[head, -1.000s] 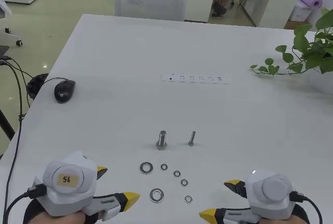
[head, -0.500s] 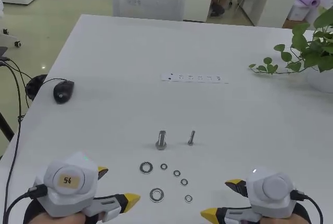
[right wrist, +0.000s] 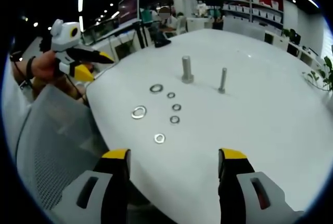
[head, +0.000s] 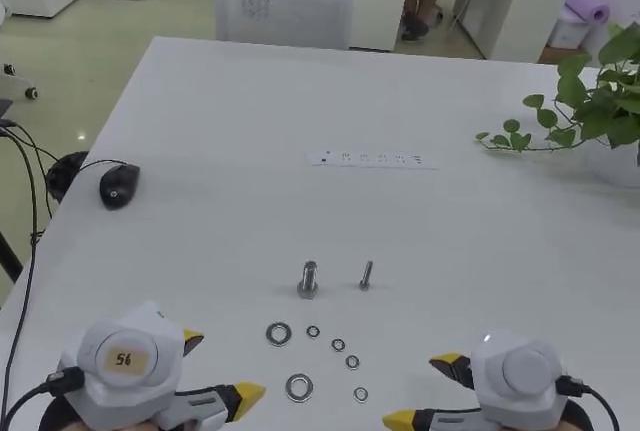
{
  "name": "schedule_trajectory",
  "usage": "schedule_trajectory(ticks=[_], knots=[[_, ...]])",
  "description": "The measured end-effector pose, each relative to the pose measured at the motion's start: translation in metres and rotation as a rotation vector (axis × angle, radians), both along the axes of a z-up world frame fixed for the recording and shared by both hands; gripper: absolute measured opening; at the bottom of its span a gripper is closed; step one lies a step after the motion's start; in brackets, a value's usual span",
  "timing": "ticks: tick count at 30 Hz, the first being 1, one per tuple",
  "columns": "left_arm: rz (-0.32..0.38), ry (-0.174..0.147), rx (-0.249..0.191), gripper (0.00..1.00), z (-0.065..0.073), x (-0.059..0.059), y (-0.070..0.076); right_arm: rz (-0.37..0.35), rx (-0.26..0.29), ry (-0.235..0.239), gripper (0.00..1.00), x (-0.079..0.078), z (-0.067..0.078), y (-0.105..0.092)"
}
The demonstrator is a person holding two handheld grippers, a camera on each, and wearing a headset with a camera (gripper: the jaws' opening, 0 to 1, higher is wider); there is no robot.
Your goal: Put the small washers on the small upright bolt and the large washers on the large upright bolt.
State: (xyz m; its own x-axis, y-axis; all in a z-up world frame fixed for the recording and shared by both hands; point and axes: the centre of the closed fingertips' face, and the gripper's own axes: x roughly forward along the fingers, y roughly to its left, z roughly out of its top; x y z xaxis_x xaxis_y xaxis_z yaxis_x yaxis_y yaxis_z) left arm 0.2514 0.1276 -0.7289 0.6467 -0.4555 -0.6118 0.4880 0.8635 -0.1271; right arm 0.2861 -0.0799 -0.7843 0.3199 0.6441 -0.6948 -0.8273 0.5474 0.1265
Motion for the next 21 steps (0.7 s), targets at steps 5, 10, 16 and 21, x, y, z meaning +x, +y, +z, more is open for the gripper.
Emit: schedule_trajectory(ticks=[5, 10, 16, 21], knots=[[0.001, -0.003, -0.001, 0.60, 0.0001, 0.0013, -0.0004, -0.003, -0.003, 0.000, 0.70, 0.0004, -0.0003, -0.0009], [0.000, 0.001, -0.001, 0.61, -0.0010, -0.0003, -0.0024, -0.011, 0.000, 0.001, 0.70, 0.0002, -0.0002, -0.0034], [0.008, 0.003, -0.007, 0.60, -0.0023, -0.0011, -0.0023, -0.016, 0.005, 0.000, 0.70, 0.0000, 0.0004, -0.0043], [0.009, 0.004, -0.010, 0.60, -0.0020, -0.0011, -0.0032, 0.001, -0.010, 0.001, 0.69, -0.0009, -0.0003, -0.0052]])
